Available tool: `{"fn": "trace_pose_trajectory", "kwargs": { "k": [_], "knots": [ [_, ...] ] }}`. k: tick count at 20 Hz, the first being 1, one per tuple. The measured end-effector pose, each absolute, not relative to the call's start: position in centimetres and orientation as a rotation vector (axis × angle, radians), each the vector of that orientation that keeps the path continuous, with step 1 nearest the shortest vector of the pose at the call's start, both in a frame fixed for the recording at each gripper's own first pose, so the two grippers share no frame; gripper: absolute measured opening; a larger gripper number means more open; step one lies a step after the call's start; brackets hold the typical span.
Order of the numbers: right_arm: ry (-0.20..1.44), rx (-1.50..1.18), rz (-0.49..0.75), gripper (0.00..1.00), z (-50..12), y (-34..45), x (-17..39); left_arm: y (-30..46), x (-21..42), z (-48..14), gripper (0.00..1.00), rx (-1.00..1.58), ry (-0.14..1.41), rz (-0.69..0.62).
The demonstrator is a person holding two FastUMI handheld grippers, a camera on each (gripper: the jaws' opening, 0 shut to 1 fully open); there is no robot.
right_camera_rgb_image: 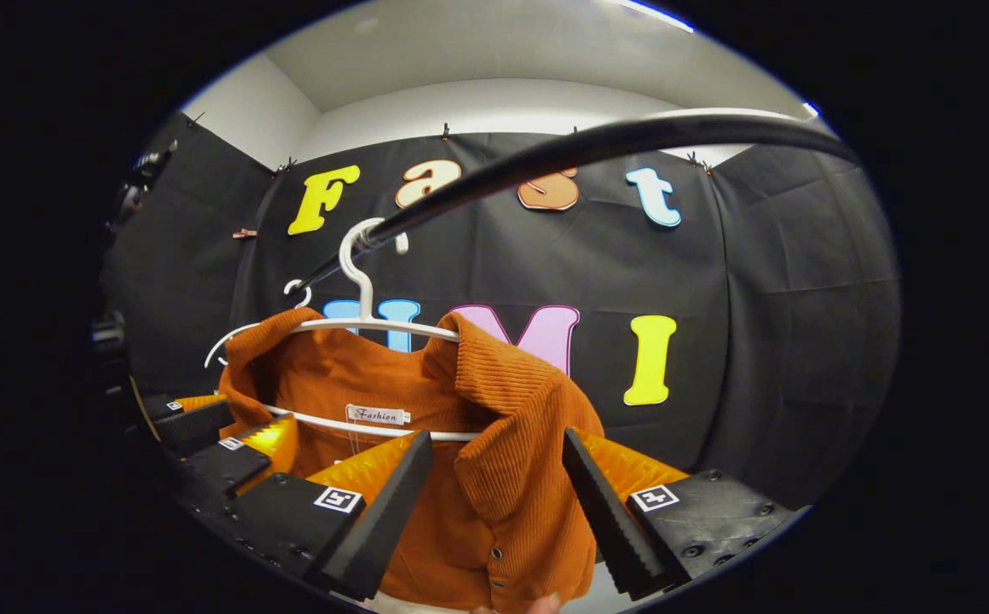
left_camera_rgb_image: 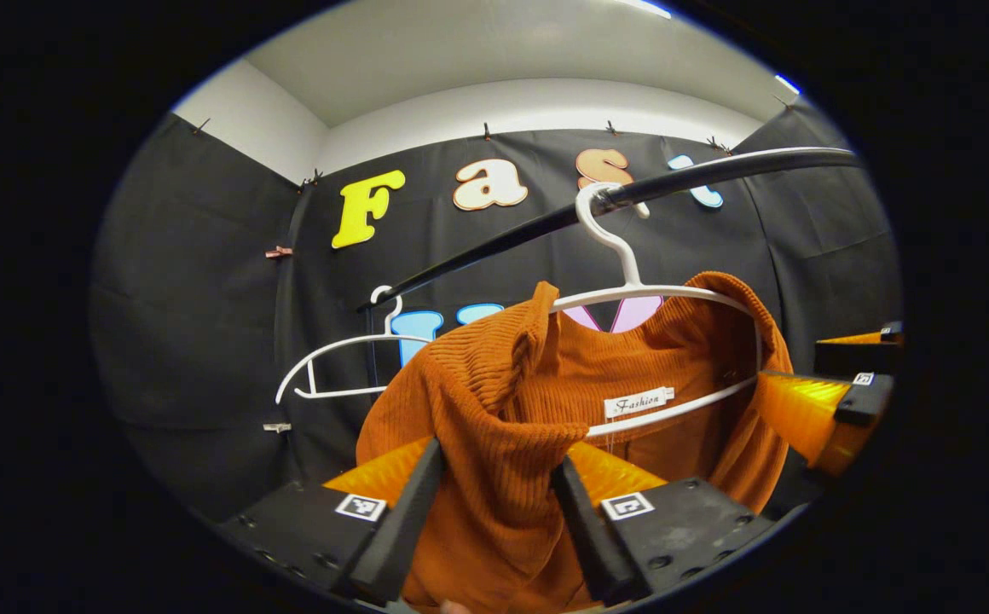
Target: Grasp the clothes on the hanger with both hands and then place them into the laundry hamper below.
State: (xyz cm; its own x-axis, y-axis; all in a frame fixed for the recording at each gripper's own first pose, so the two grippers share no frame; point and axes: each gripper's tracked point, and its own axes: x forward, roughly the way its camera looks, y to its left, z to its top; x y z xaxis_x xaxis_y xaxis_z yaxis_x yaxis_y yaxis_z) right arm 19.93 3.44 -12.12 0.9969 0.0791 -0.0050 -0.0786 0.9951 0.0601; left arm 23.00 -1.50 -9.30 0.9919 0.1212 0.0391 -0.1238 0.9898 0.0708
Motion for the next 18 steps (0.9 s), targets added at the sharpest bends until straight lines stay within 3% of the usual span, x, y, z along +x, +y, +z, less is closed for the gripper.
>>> {"fn": "trace_pose_trajectory", "kwargs": {
  "k": [3,4,5,7,10,11,14,18],
  "knots": [
    [-0.003,0.084,0.028,0.98,-13.5,2.8,22.2,-0.2,24.1,-10.0,0.37,0.065,-0.01,0.162],
    [0.005,0.107,0.017,0.89,-14.1,2.6,23.4,-0.5,24.4,-10.3,0.24,0.048,-0.001,0.152],
    [0.02,0.134,0.018,0.64,-14.9,2.6,24.0,-0.7,24.6,-10.3,0.11,0.034,0.004,0.135],
    [0.054,0.246,0.053,0.14,-15.3,2.8,24.3,-0.7,24.5,-10.2,0.07,0.043,0.003,0.106],
    [0.142,0.433,0.142,0.11,-15.3,3.5,24.4,-0.2,24.4,-10.6,0.07,0.07,0.018,0.101],
    [0.179,0.456,0.141,0.05,-15.6,3.1,25.2,-0.1,24.4,-10.5,0.07,0.064,0.02,0.103],
    [0.273,0.562,0.213,0.05,-16.6,3.7,25.0,0.7,24.5,-10.3,0.06,0.031,0.041,0.115],
    [0.383,0.512,0.35,0.05,-16.5,4.2,24.2,0.7,24.4,-10.4,0.05,-0.006,0.152,0.052]
  ]
}}
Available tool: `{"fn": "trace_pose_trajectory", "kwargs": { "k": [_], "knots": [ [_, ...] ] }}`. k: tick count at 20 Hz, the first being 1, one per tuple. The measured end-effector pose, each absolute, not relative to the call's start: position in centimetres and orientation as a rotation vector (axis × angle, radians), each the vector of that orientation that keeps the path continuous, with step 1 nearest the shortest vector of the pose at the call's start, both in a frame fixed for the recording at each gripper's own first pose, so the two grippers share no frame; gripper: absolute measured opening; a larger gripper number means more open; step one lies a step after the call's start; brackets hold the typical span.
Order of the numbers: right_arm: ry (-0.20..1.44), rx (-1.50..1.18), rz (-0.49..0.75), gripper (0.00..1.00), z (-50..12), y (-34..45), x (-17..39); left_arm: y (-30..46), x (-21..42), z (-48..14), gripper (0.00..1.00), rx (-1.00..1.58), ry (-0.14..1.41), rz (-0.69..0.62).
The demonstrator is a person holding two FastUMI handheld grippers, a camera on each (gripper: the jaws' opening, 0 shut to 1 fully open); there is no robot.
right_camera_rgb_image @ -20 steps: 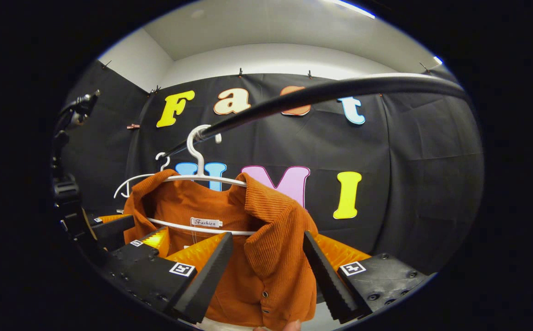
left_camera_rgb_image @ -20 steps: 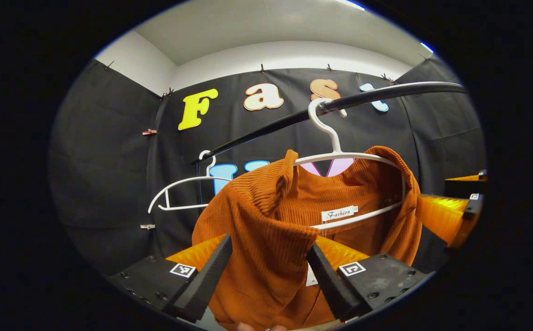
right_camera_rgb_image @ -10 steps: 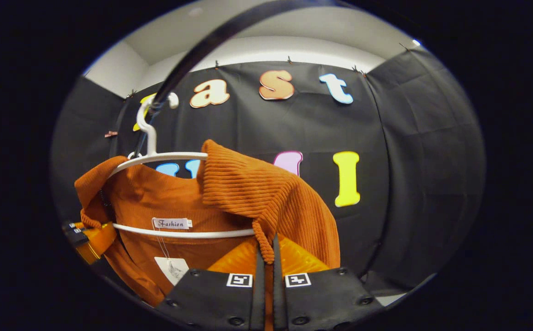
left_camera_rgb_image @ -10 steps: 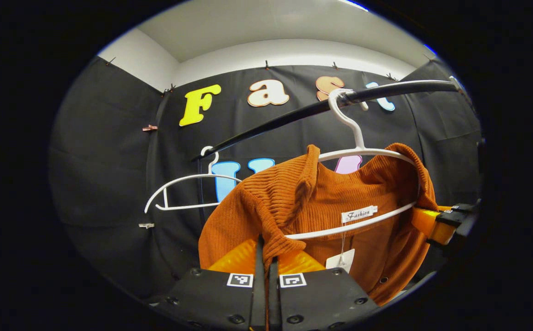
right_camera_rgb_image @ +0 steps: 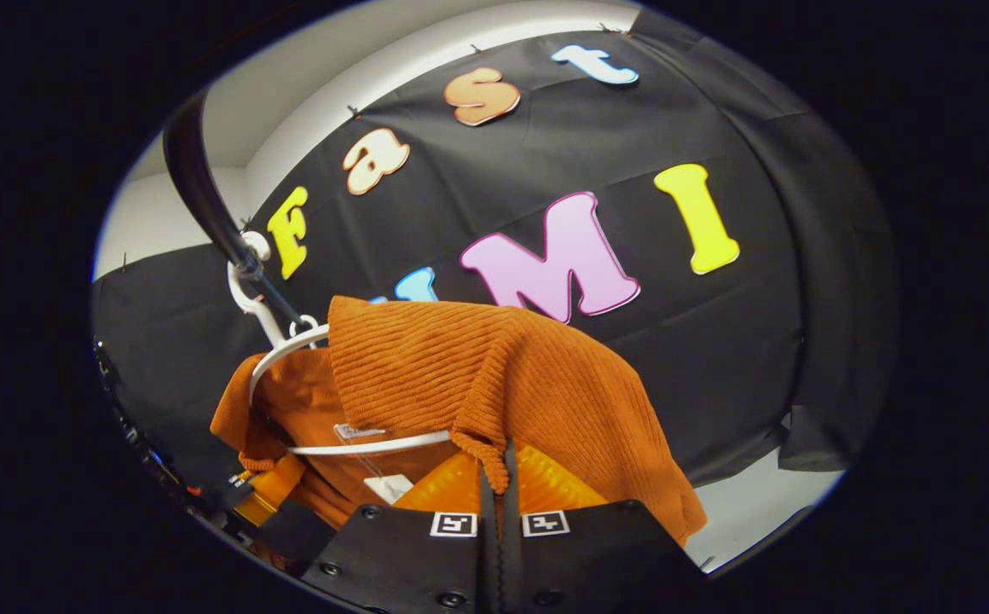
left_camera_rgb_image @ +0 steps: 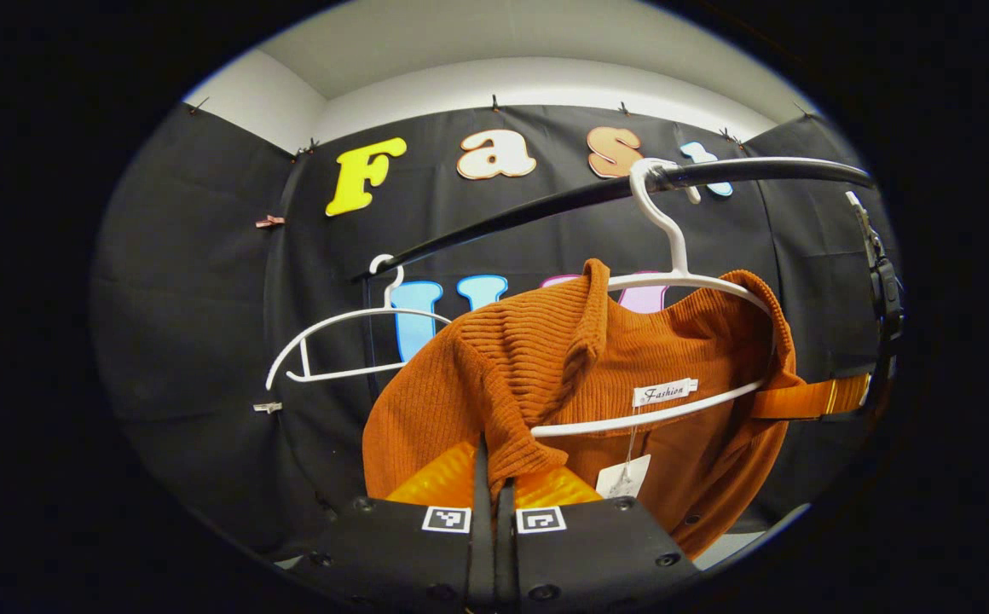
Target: Grasp the clothes on the hanger with both hands and then place them into the laundry hamper below.
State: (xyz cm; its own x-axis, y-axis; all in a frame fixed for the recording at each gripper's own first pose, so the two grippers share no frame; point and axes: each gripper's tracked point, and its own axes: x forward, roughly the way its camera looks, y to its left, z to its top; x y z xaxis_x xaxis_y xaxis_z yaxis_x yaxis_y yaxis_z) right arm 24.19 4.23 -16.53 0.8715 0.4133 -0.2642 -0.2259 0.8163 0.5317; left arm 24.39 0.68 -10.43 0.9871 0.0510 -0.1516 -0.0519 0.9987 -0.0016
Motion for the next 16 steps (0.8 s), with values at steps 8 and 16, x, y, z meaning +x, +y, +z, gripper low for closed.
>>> {"fn": "trace_pose_trajectory", "kwargs": {
  "k": [8,16],
  "knots": [
    [0.584,0.374,0.397,0.05,-15.8,1.1,24.0,2.7,23.4,-7.0,0.05,-0.212,0.343,-0.06],
    [0.357,0.319,0.124,0.05,-10.6,-7.2,27.9,5.8,23.9,-3.1,0.05,-0.119,0.294,-0.033]
  ]
}}
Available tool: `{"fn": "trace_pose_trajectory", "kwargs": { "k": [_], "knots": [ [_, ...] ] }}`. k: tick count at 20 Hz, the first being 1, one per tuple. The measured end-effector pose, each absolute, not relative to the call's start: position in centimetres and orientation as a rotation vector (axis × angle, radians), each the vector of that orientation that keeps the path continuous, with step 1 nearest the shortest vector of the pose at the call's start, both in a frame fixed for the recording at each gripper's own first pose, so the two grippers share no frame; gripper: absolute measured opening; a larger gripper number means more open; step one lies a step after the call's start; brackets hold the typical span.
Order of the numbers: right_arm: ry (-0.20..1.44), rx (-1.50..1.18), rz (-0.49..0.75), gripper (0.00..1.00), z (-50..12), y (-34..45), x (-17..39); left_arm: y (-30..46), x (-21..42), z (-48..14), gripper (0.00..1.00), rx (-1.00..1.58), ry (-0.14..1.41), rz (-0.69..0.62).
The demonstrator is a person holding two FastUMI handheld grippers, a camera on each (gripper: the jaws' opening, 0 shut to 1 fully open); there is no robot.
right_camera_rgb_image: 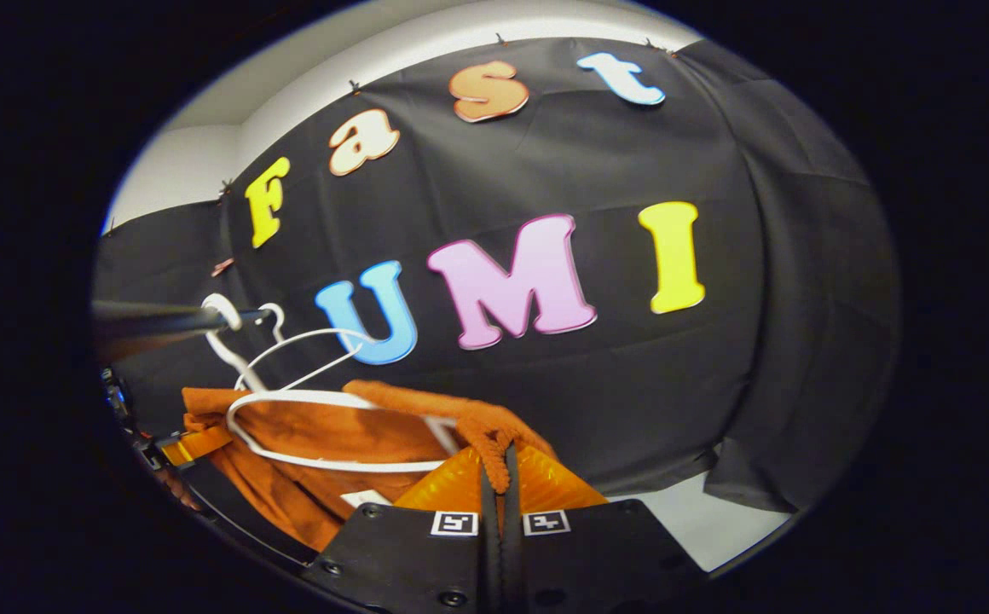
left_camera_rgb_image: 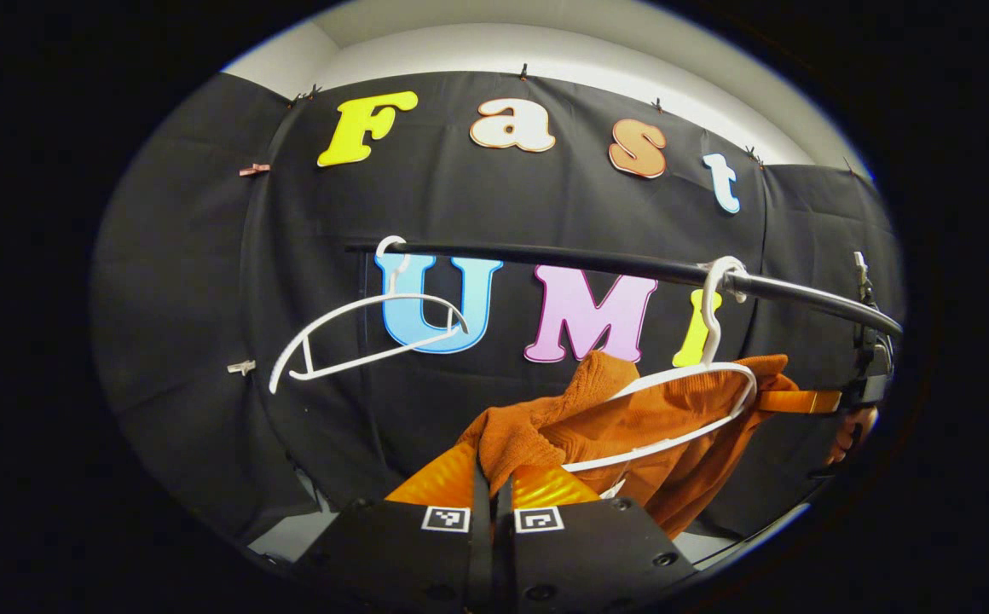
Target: Grasp the clothes on the hanger with both hands and then place them into the laundry hamper below.
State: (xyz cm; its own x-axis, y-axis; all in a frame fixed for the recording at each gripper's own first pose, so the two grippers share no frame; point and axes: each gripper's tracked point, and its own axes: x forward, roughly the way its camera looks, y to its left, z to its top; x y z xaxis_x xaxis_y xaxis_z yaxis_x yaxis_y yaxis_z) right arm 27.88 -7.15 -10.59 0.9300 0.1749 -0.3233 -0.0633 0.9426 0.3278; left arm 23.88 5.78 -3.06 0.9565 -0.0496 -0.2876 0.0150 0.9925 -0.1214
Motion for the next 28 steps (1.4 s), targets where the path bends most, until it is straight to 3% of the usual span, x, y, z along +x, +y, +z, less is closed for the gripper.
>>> {"fn": "trace_pose_trajectory", "kwargs": {
  "k": [2,7,15,20,28],
  "knots": [
    [0.33,0.271,0.046,0.05,-11.2,-9.2,28.8,6.2,24.1,-3.2,0.05,-0.118,0.298,-0.03],
    [0.393,0.266,0.018,0.05,-16.8,-8.9,29.5,8.0,24.7,-6.7,0.05,-0.098,0.343,0.019],
    [0.537,0.344,0.102,0.04,-25.6,-3.0,23.4,8.9,22.3,-17.8,0.05,-0.099,0.522,0.055],
    [0.506,0.407,0.232,0.05,-24.5,2.3,19.6,6.4,19.6,-21.3,0.05,-0.117,0.538,-0.011],
    [0.454,0.44,0.439,0.05,-18.7,10.2,16.4,-1.6,18.9,-16.4,0.05,-0.152,0.422,-0.186]
  ]
}}
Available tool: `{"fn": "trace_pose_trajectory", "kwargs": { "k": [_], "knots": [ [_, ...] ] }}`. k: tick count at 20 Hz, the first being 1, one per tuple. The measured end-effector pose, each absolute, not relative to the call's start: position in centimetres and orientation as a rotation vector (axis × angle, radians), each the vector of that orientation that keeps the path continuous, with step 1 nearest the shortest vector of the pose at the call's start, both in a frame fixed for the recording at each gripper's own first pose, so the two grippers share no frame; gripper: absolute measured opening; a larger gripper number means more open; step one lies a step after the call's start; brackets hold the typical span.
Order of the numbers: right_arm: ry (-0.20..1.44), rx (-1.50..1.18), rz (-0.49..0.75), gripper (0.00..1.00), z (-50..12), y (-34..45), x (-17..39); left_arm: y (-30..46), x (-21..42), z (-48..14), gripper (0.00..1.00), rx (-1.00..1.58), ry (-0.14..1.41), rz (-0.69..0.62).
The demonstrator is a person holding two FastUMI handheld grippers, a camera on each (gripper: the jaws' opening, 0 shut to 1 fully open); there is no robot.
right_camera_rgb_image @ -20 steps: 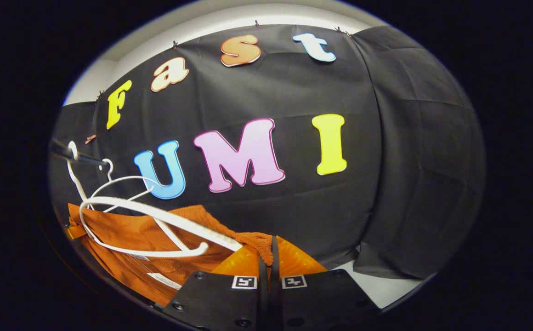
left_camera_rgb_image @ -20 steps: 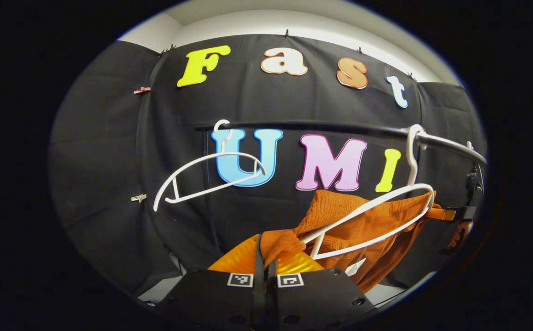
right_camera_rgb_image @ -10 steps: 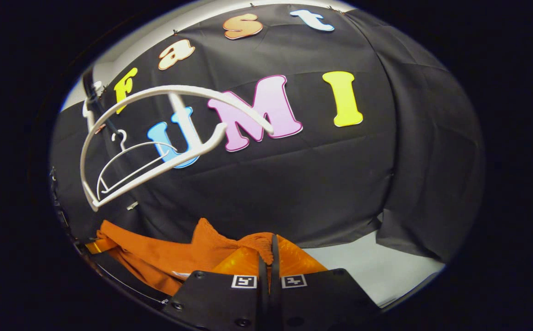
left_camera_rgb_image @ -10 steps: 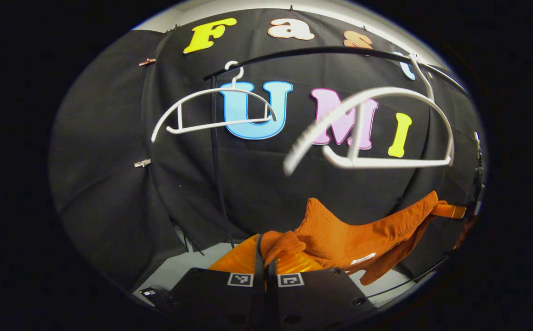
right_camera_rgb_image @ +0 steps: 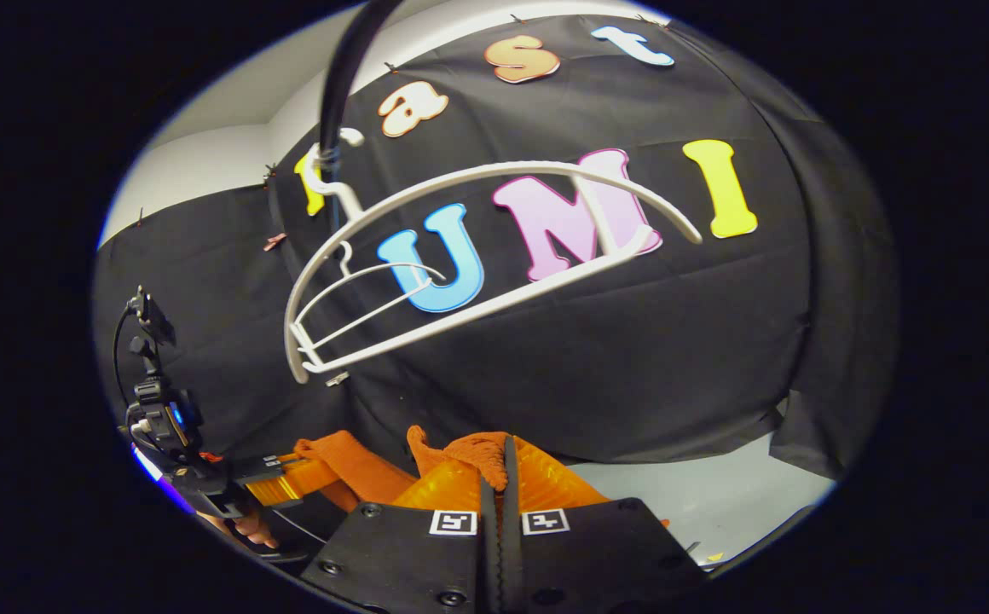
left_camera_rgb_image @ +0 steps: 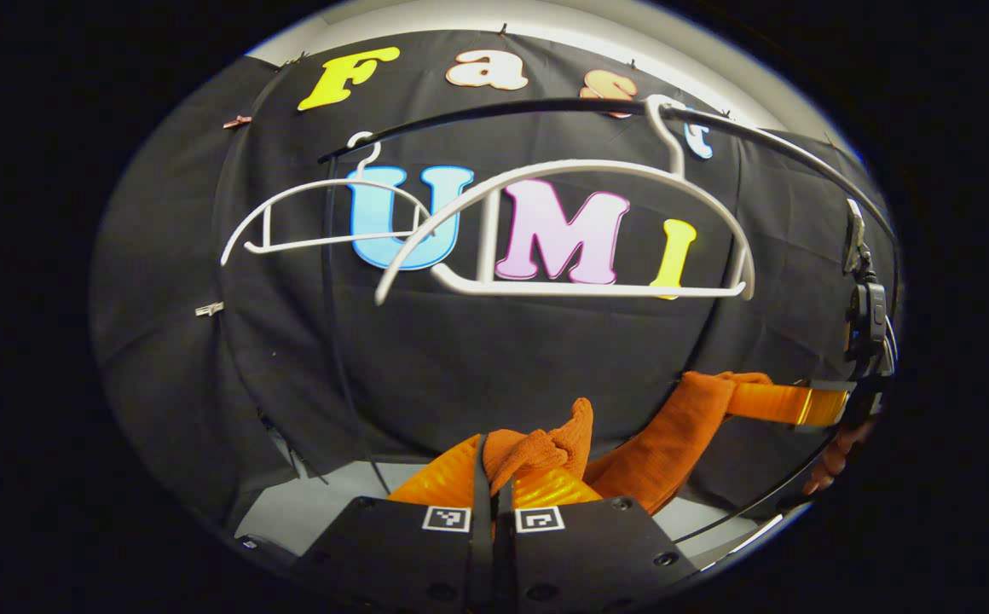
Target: Grasp the clothes on the hanger with both hands and then place them into the laundry hamper below.
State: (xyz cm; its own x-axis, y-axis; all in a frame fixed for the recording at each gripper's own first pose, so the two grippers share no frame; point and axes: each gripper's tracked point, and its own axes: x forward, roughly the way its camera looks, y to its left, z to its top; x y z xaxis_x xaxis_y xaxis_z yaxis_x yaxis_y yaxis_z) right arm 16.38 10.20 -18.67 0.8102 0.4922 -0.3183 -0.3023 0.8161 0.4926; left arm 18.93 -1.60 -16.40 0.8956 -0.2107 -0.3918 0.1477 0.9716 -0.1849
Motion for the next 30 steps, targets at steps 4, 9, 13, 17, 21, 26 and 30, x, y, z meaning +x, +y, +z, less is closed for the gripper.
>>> {"fn": "trace_pose_trajectory", "kwargs": {
  "k": [4,9,13,17,21,26,30],
  "knots": [
    [0.462,0.407,0.482,0.05,-19.1,12.0,14.6,-4.6,18.8,-16.5,0.05,-0.185,0.377,-0.237],
    [0.53,0.41,0.443,0.05,-24.2,12.1,14.2,-6.6,19.1,-21.0,0.07,-0.165,0.376,-0.235],
    [0.597,0.362,0.406,0.05,-29.6,11.2,13.7,-7.8,19.4,-26.1,0.05,-0.154,0.456,-0.236],
    [0.67,0.32,0.375,0.05,-34.6,10.3,14.1,-8.0,19.7,-30.9,0.05,-0.145,0.52,-0.228],
    [0.773,0.268,0.319,0.06,-39.8,9.3,13.7,-7.3,19.5,-36.4,0.05,-0.114,0.638,-0.197],
    [0.818,0.155,0.21,0.78,-44.0,6.8,13.0,-6.0,18.3,-41.2,0.36,-0.052,0.744,-0.169],
    [0.871,0.137,0.21,0.98,-46.2,6.8,11.9,-3.7,18.6,-40.3,0.8,0.101,0.696,-0.095]
  ]
}}
